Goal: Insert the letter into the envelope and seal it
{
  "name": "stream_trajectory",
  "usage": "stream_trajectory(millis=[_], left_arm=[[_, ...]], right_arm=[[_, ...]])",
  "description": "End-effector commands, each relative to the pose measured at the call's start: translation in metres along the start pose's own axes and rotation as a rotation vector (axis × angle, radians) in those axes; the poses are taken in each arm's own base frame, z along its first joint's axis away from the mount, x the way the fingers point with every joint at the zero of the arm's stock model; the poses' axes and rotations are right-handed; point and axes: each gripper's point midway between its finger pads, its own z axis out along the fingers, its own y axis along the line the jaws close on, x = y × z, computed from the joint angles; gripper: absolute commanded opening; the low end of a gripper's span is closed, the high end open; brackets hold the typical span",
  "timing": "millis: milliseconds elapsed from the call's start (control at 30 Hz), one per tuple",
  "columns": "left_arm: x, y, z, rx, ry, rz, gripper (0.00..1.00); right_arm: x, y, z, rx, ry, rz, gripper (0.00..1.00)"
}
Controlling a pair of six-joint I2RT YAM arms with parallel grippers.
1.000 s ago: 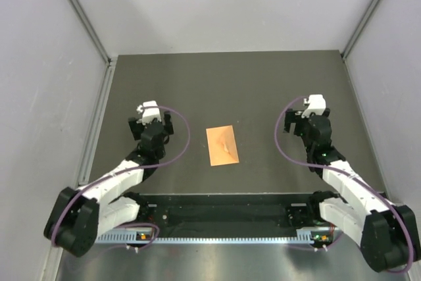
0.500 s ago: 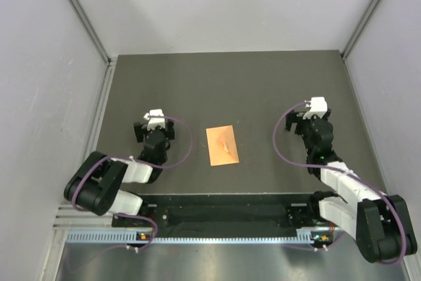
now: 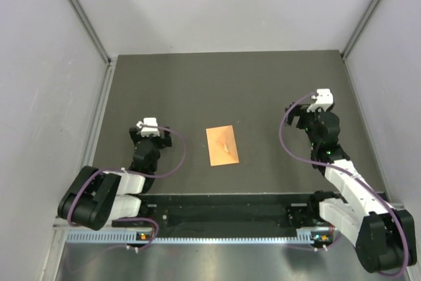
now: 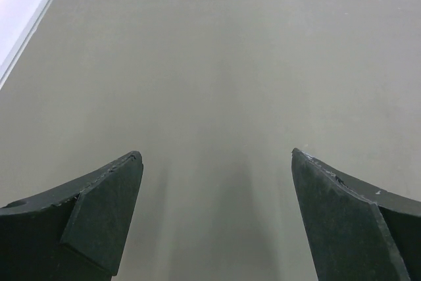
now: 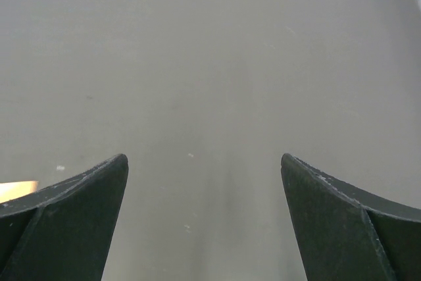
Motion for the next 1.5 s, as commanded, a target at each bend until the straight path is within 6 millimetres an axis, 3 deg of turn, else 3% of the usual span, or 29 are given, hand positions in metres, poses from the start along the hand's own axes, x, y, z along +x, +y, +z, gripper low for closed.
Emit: stream_trajectory(millis=[0, 33, 100, 133, 200, 233, 300, 433, 467, 600, 700, 733, 800, 900, 1033, 1067, 1100, 1133, 1167, 1200, 1300, 1467], left_arm=[[-0.04, -0.001, 0.004, 0.023, -0.152, -0.105, 0.99], [-0.048, -0.007, 0.014, 0.046, -0.145, -0.095, 0.99], [-0.029, -0.016, 0.025, 0.077, -0.048, -0.043, 0.99], [-0.038, -0.023, 0.034, 0.102, -0.05, -0.043, 0.99], [-0.022, -0.031, 0.04, 0.144, 0.031, 0.011, 0.99], [-0.027, -0.033, 0.046, 0.16, 0.027, 0.012, 0.99], [-0.02, -0.033, 0.05, 0.167, 0.067, 0.01, 0.99], [-0.027, -0.032, 0.043, 0.181, 0.02, 0.007, 0.99], [-0.04, -0.03, 0.039, 0.177, -0.019, -0.001, 0.99], [-0.049, -0.026, 0.04, 0.161, -0.007, 0.021, 0.99], [-0.031, -0.012, 0.041, 0.095, 0.02, 0.069, 0.99], [-0.042, -0.009, 0.042, 0.079, -0.045, 0.06, 0.99], [-0.028, 0.001, 0.042, 0.041, -0.054, 0.071, 0.99], [-0.02, 0.025, 0.053, -0.032, -0.054, -0.006, 0.99], [-0.009, 0.043, 0.062, -0.09, -0.039, -0.122, 0.99], [-0.009, 0.045, 0.065, -0.103, -0.013, -0.127, 0.99], [-0.003, 0.046, 0.069, -0.11, 0.036, -0.122, 0.99], [-0.005, 0.045, 0.069, -0.1, 0.025, -0.118, 0.99], [-0.004, 0.045, 0.068, -0.102, 0.022, -0.114, 0.99], [-0.006, 0.046, 0.068, -0.102, 0.009, -0.112, 0.99], [-0.005, 0.046, 0.069, -0.105, 0.016, -0.115, 0.99], [-0.005, 0.046, 0.069, -0.103, 0.016, -0.114, 0.99]], right_arm=[[-0.039, 0.023, -0.007, -0.12, -0.09, 0.061, 0.99], [-0.038, 0.022, -0.008, -0.115, -0.097, 0.066, 0.99], [-0.034, 0.019, -0.009, -0.099, -0.095, 0.084, 0.99], [-0.031, 0.015, -0.009, -0.071, -0.087, 0.101, 0.99], [-0.029, 0.016, -0.009, -0.07, -0.069, 0.133, 0.99], [-0.029, 0.018, -0.008, -0.082, -0.07, 0.134, 0.99], [-0.029, 0.018, -0.008, -0.081, -0.079, 0.145, 0.99], [-0.03, 0.017, -0.011, -0.077, -0.078, 0.136, 0.99], [-0.031, 0.017, -0.011, -0.079, -0.078, 0.136, 0.99], [-0.028, 0.019, -0.013, -0.091, -0.084, 0.139, 0.99], [-0.027, 0.018, -0.012, -0.089, -0.092, 0.143, 0.99], [-0.026, 0.019, -0.012, -0.09, -0.089, 0.141, 0.99], [-0.027, 0.018, -0.013, -0.087, -0.091, 0.14, 0.99], [-0.024, 0.018, -0.012, -0.09, -0.091, 0.129, 0.99], [-0.019, 0.014, -0.007, -0.086, -0.158, 0.072, 0.99], [-0.005, 0.012, -0.008, -0.082, -0.165, 0.053, 0.99], [-0.017, 0.011, -0.008, -0.083, -0.259, 0.03, 0.99], [-0.017, 0.007, -0.01, -0.069, -0.299, -0.007, 0.99], [0.002, 0.001, -0.013, -0.044, -0.288, -0.015, 0.99], [-0.009, -0.009, -0.016, 0.01, -0.353, -0.001, 0.99], [0.006, -0.003, -0.014, -0.028, -0.276, -0.079, 0.99], [0.003, -0.01, -0.014, 0.007, -0.286, -0.085, 0.99]])
